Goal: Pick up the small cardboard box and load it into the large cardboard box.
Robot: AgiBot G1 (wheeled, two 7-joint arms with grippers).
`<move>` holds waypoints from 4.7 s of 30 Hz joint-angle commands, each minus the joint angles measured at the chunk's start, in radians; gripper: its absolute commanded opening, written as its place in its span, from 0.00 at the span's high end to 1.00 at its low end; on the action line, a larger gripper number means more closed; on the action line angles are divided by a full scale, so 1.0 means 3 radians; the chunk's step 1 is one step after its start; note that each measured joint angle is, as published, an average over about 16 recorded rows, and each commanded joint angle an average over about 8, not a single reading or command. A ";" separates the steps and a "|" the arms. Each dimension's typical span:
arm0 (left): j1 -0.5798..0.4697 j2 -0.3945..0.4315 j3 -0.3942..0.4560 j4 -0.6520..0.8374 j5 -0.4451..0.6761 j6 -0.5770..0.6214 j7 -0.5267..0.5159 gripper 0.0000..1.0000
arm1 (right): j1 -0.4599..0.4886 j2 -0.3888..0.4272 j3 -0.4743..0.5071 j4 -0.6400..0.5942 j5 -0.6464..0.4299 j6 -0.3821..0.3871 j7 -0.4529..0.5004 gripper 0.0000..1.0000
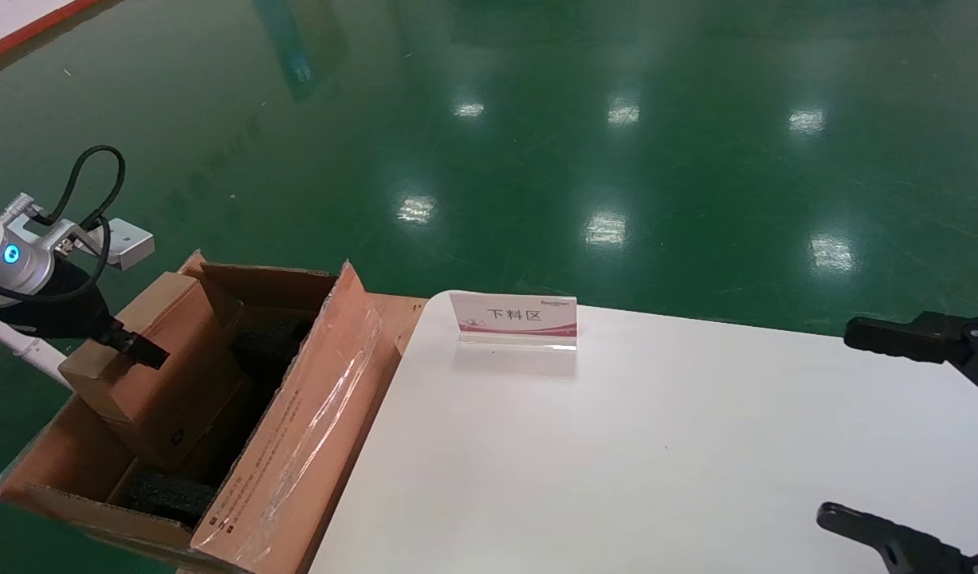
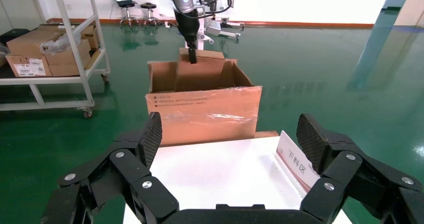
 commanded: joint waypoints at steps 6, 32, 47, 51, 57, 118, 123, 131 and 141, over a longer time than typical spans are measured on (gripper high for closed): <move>0.0010 0.0005 0.0024 -0.0011 0.0040 -0.0005 -0.0041 0.55 | 0.0000 0.0000 -0.0001 0.0000 0.0001 0.0001 -0.0001 0.00; 0.0008 0.0007 0.0028 -0.0008 0.0063 -0.0002 -0.0041 0.00 | 0.0000 0.0001 -0.0001 -0.0001 0.0001 0.0002 -0.0001 0.00; -0.0403 -0.0154 -0.0204 -0.0483 -0.0095 -0.0127 0.0295 0.00 | 0.0001 0.0001 -0.0003 -0.0003 0.0002 0.0001 -0.0002 0.00; -0.0607 -0.0299 -0.0340 -0.0821 -0.0211 -0.0211 0.0450 0.00 | 0.0002 0.0001 -0.0004 -0.0004 0.0003 0.0001 -0.0003 0.00; -0.0808 -0.0514 -0.0509 -0.1266 -0.0428 -0.0283 0.0618 0.00 | 0.0002 0.0001 -0.0005 -0.0004 0.0003 0.0001 -0.0003 0.00; 0.3276 -0.0124 -0.5771 -0.1412 -0.1983 0.1126 0.3287 0.00 | 0.0004 0.0004 -0.0013 -0.0008 0.0009 0.0004 -0.0008 0.00; 0.3711 -0.0081 -0.6313 -0.1398 -0.2155 0.1276 0.3562 0.00 | 0.0005 0.0005 -0.0014 -0.0008 0.0010 0.0004 -0.0009 0.00; 0.4317 -0.0022 -0.7070 -0.1378 -0.2389 0.1480 0.3929 0.00 | 0.0004 0.0005 -0.0015 -0.0008 0.0011 0.0005 -0.0009 0.00; 0.4430 -0.0008 -0.7210 -0.1372 -0.2441 0.1521 0.3974 0.00 | 0.0004 0.0006 -0.0015 -0.0008 0.0012 0.0006 -0.0010 0.00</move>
